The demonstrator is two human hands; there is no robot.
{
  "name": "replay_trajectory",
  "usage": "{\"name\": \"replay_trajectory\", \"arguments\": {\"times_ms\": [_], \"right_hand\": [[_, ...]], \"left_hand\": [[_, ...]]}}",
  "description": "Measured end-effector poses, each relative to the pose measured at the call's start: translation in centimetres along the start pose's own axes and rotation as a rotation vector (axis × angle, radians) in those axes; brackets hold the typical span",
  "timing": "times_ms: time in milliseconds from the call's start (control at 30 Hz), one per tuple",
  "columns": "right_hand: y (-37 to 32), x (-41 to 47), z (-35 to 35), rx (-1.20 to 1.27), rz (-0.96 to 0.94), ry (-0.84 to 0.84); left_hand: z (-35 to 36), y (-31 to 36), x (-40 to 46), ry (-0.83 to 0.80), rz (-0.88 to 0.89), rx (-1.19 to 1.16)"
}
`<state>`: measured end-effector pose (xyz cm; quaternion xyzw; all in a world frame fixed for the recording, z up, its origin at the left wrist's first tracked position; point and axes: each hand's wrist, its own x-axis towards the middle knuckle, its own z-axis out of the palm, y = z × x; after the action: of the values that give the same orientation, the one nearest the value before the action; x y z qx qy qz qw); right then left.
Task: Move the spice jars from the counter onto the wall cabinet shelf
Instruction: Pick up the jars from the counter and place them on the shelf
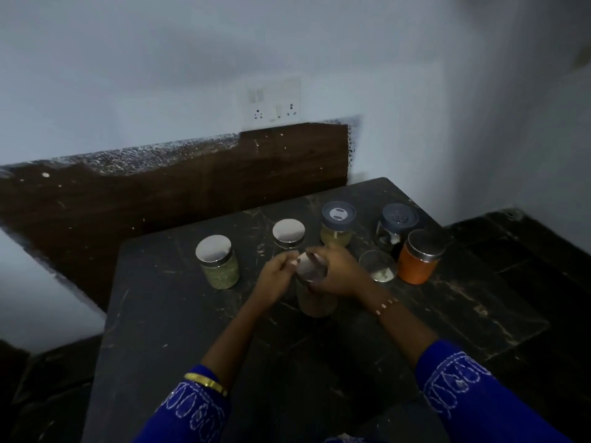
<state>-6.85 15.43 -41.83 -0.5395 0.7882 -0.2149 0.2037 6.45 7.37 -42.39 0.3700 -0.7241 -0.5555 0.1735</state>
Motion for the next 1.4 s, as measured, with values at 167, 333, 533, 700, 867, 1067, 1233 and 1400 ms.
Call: {"name": "replay_trajectory", "arguments": {"times_ms": [167, 333, 533, 700, 867, 1067, 1233, 1400], "right_hand": [[-4.9, 2.2, -6.7, 0.193, -0.162, 0.225], [-12.0, 4.3, -13.5, 0.316, -0.352, 0.447], [-19.9, 5.4, -18.3, 0.393, -0.385, 0.751], [-22.6, 4.2, -21.3, 0.62, -0.512, 0.58], [-21.4, 3.9, -22.5, 0.776, -0.548, 0.488], [-22.2, 4.4, -20.9, 0.735, -0.564, 0.376], [-23.0, 4.7, -20.4, 0.731, -0.627, 0.501], [-23.7, 5.5, -19.5, 0.776, -0.73, 0.637]], "left_hand": [[-2.8, 4.0, -0.4, 0.264, 0.167, -0.282], [-5.5, 9.1, -0.4, 0.481, 0.515, -0.25], [-8.2, 16.4, 0.6, 0.514, 0.678, -0.028], [-12.0, 21.4, 0.9, 0.731, 0.691, -0.145], [-16.2, 23.4, 0.5, 0.223, 0.703, -0.576], [-17.2, 24.3, 0.8, 0.083, 0.738, -0.7], [-17.7, 25.3, 1.2, 0.129, 0.723, -0.747], [-17.1, 26.1, 2.2, 0.158, 0.703, -0.784]]}}
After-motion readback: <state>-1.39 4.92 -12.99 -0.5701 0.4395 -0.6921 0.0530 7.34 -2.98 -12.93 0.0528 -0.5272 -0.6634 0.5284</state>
